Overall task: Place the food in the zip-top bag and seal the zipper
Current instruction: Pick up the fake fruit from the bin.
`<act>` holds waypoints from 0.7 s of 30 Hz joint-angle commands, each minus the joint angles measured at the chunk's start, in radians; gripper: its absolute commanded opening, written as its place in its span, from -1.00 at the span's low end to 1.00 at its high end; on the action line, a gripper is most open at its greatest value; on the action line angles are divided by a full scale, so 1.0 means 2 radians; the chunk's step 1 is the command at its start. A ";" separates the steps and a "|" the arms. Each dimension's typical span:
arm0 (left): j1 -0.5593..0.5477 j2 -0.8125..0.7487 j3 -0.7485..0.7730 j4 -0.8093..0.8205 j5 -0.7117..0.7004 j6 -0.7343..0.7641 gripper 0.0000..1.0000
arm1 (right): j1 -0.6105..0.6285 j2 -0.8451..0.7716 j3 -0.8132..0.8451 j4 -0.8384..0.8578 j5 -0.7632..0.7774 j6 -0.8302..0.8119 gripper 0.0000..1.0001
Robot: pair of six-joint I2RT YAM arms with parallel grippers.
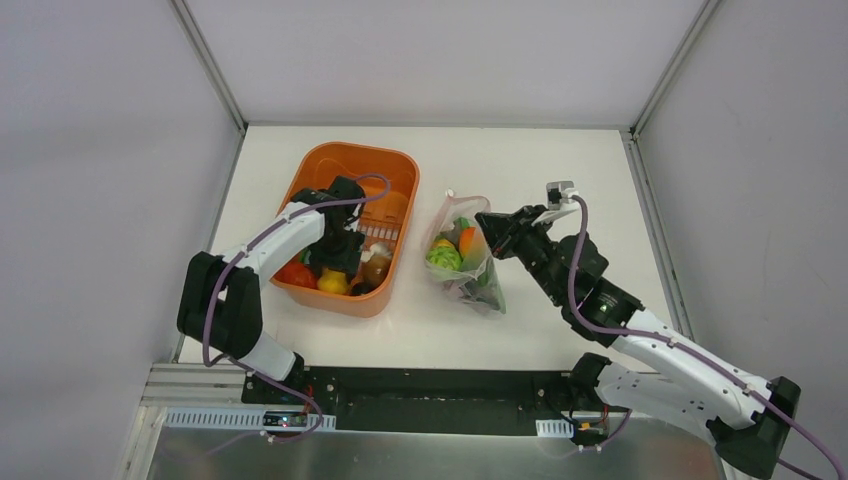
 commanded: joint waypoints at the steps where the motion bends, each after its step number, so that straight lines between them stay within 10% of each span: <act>1: 0.001 -0.026 -0.016 0.005 0.050 0.003 0.06 | 0.002 0.006 0.025 0.030 0.008 -0.010 -0.81; 11: 0.001 -0.104 -0.032 0.033 -0.008 -0.016 -0.92 | 0.001 0.007 0.020 0.037 0.011 -0.007 -0.81; 21: 0.001 -0.256 -0.087 0.149 -0.010 -0.059 -1.00 | 0.001 0.008 0.018 0.040 0.015 -0.009 -0.81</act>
